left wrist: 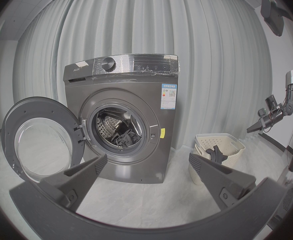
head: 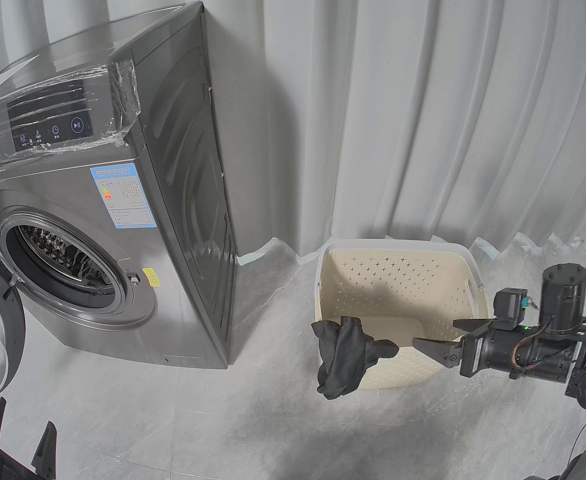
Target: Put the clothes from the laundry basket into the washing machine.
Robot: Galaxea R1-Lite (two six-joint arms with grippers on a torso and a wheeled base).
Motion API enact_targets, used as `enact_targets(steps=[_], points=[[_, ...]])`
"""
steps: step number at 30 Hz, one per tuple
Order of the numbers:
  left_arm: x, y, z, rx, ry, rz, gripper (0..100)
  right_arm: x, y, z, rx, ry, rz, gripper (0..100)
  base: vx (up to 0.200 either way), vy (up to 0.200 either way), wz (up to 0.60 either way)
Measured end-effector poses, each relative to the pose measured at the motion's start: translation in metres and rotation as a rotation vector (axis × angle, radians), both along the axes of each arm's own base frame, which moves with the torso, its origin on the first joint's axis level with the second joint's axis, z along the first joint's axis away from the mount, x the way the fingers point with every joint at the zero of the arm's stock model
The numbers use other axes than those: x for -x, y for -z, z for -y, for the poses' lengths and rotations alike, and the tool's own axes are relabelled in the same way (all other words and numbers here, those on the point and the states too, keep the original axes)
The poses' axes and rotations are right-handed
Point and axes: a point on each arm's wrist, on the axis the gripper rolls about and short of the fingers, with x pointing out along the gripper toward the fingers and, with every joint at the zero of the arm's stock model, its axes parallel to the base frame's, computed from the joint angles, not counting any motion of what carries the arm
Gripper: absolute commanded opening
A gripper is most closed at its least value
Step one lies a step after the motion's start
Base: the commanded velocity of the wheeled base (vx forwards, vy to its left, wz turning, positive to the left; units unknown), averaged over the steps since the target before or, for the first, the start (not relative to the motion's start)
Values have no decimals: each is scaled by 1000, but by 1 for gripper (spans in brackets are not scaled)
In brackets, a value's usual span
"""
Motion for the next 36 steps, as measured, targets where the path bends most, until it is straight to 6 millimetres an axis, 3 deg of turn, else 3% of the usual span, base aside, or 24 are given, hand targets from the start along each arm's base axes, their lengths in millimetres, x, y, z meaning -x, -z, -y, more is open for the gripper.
enact_targets(steps=[22,36], points=[[0,0,0,1,1,0,100,-75,72,-59,24,69,-26,100,0,0,0],[0,0,0,1,0,0,100,-108,111,-76,27,76,-42,100,0,0,0]])
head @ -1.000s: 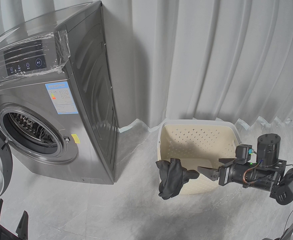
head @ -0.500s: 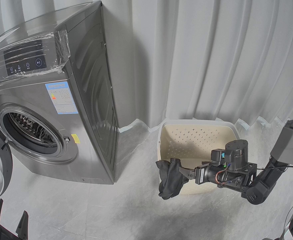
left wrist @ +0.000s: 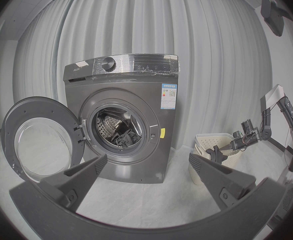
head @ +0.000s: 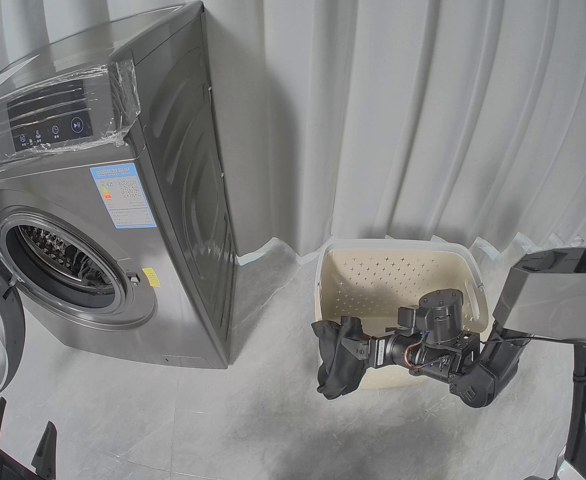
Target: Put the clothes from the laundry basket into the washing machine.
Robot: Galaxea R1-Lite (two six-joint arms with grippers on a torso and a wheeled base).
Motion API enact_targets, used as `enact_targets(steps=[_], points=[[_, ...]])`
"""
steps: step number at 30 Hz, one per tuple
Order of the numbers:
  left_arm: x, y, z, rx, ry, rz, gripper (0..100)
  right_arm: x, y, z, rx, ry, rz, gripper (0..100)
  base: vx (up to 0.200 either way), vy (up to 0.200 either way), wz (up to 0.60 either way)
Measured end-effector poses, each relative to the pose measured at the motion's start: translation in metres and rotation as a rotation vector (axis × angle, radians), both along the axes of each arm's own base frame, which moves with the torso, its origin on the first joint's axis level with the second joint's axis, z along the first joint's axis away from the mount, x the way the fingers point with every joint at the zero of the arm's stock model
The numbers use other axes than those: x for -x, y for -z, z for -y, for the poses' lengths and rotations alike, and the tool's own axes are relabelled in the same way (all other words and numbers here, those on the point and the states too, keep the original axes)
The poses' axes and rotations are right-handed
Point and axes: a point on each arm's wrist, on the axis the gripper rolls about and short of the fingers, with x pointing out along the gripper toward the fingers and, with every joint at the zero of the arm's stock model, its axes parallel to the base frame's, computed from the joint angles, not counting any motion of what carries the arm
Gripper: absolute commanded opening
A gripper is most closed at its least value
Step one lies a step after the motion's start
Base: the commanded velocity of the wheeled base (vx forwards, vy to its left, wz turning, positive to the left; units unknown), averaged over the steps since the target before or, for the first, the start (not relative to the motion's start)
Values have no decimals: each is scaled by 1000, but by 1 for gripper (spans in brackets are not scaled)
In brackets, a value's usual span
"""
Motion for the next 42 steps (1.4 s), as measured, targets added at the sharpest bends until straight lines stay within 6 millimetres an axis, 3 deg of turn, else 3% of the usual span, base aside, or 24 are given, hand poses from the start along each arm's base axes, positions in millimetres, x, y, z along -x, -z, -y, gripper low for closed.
enact_targets(steps=[23,24,32,42], points=[[0,0,0,1,0,0,100,-13,33,-14,-51,3,-27,100,0,0,0],[0,0,0,1,0,0,100,-13,34,-14,-52,4,-28,0,0,0,0],[0,0,0,1,1,0,100,-13,32,-16,-75,6,-28,0,0,0,0],[0,0,0,1,0,0,100,-8,10,-14,-105,8,-3,0,0,0,0]])
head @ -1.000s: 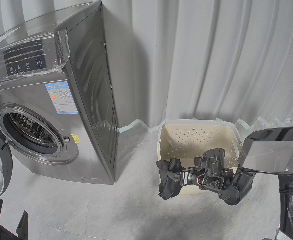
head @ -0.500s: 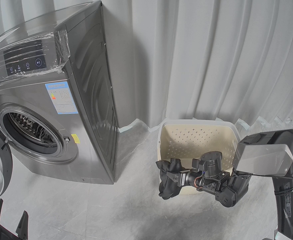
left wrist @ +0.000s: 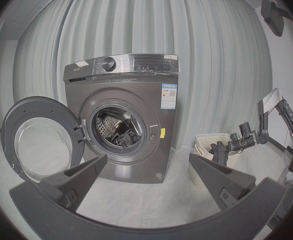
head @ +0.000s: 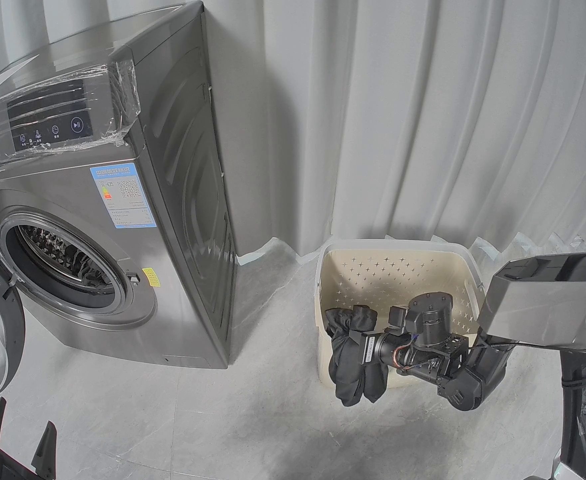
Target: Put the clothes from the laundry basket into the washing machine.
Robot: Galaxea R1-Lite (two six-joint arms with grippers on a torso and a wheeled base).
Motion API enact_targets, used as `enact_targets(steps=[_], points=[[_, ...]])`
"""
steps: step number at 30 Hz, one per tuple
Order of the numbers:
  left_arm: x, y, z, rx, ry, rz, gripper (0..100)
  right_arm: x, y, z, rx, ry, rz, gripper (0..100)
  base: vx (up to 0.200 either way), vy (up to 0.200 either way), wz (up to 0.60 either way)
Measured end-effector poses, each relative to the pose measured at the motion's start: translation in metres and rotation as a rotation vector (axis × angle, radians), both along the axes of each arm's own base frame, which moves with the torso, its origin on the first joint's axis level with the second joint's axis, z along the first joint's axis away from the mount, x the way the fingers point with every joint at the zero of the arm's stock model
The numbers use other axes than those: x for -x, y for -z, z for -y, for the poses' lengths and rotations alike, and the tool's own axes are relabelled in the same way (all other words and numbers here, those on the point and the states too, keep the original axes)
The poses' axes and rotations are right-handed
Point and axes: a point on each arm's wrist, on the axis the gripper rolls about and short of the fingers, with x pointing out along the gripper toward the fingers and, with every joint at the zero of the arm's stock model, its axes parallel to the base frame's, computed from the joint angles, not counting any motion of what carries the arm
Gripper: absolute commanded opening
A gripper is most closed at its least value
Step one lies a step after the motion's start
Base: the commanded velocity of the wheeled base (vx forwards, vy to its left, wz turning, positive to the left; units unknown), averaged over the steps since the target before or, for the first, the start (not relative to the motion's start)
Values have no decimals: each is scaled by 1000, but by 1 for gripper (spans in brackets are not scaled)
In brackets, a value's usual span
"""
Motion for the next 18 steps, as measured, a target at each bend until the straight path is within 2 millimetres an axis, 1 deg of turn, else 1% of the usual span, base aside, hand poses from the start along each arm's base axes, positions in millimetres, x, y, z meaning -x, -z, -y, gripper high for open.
enact_targets(steps=[3,9,11,12,18], points=[[0,0,0,0,0,0,100,2,-12,3,-12,5,22,0,0,0,0],[0,0,0,0,0,0,100,12,-54,10,-59,12,102,0,0,0,0],[0,0,0,0,0,0,100,20,-72,15,-76,14,140,0,0,0,0],[0,0,0,0,0,0,100,23,-79,17,-79,13,154,0,0,0,0],[0,0,0,0,0,0,100,59,-125,35,-106,1,266,0,0,0,0]])
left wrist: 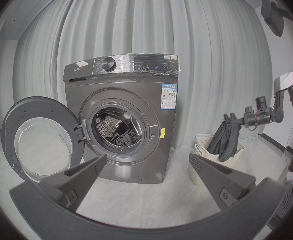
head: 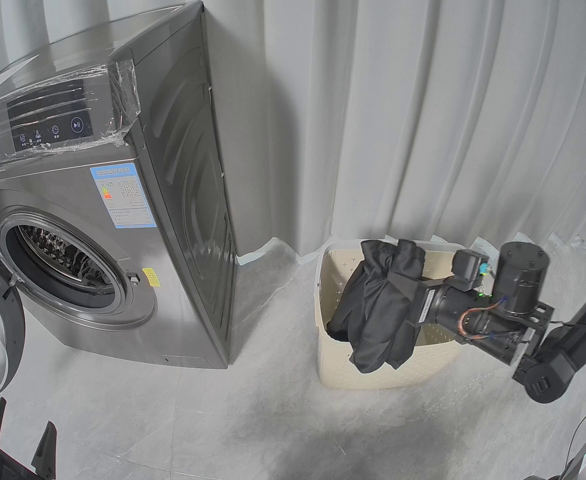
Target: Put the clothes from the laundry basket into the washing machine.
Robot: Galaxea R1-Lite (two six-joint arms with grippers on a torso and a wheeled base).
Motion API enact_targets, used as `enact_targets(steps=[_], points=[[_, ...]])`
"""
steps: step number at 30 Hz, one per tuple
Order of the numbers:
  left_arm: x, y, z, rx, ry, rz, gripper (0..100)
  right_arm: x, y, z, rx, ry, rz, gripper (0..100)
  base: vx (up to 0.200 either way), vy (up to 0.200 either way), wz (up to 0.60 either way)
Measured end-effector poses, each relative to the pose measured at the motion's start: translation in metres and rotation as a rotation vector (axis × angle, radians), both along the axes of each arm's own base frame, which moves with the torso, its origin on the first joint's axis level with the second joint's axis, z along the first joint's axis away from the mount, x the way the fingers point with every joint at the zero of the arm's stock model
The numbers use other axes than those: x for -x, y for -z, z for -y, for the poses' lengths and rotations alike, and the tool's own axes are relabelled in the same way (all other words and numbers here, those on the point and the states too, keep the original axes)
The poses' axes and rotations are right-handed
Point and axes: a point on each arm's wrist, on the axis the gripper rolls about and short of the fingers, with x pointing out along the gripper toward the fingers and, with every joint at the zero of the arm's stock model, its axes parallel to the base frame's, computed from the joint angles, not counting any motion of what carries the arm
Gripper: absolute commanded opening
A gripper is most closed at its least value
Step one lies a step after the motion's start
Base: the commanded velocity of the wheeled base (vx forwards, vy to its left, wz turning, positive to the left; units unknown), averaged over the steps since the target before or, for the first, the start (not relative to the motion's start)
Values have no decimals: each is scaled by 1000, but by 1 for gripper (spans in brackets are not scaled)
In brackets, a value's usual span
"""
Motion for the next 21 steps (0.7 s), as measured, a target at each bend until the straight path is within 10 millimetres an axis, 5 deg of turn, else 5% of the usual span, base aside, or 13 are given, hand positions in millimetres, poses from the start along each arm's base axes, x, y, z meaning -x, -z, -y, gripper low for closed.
enact_targets(steps=[11,21], points=[[0,0,0,1,0,0,100,58,-73,32,-20,-10,248,0,0,0,0],[0,0,0,1,3,0,100,87,-101,50,-1,0,366,0,-200,0,0]])
